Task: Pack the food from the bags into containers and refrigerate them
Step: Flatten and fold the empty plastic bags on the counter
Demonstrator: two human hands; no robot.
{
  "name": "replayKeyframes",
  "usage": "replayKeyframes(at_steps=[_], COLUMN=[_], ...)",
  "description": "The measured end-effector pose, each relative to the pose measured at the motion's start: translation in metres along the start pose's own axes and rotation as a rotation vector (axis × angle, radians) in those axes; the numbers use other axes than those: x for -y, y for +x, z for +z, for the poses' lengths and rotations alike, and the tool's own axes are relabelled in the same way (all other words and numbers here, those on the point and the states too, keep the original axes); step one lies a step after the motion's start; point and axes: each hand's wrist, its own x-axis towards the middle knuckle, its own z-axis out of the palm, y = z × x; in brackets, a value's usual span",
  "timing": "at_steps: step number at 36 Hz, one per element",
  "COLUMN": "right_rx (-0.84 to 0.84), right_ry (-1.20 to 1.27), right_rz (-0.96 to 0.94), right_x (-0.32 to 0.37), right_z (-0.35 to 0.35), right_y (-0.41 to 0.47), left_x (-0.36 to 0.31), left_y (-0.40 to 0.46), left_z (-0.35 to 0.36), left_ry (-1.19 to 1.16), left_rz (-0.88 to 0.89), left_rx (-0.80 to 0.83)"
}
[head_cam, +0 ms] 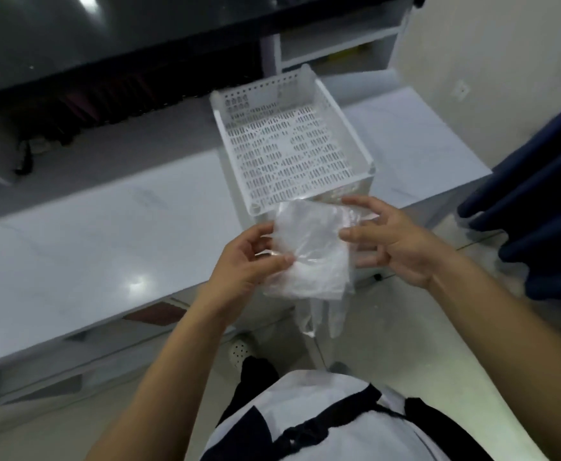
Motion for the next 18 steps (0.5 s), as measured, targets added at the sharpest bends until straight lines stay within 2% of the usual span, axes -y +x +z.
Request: replayKeyframes(at_steps=[5,9,11,16,18], right_rx=[-0.104,-0.278,-0.288,-0.179,-0.187], right_ry=[0.035,0.056,0.088,0.349,0.399], right_rz=[-0.040,-0.156,-0.198,-0.212,-0.212], right_x=[-0.026,-0.041,-0.047,-0.056,-0.060], right_z=[-0.043,-0.076,-0.092,-0.130,-0.142], right_y=[-0.046,-0.078,-0.095,-0.134,-0.147], left_x=[0.008,0.018,0.022,0.028,0.028], left_y=[0.001,-0.004,-0.004,-0.003,-0.002], left_z=[0.067,0.116,0.140,0.187,0.201], left_ry=[0.123,0.405,0.474,0.434,0.423], left_rz=[0.097,0.241,0.243,0.236,0.220], left_rx=[0.030,0.161,0.239,0.400,0.450])
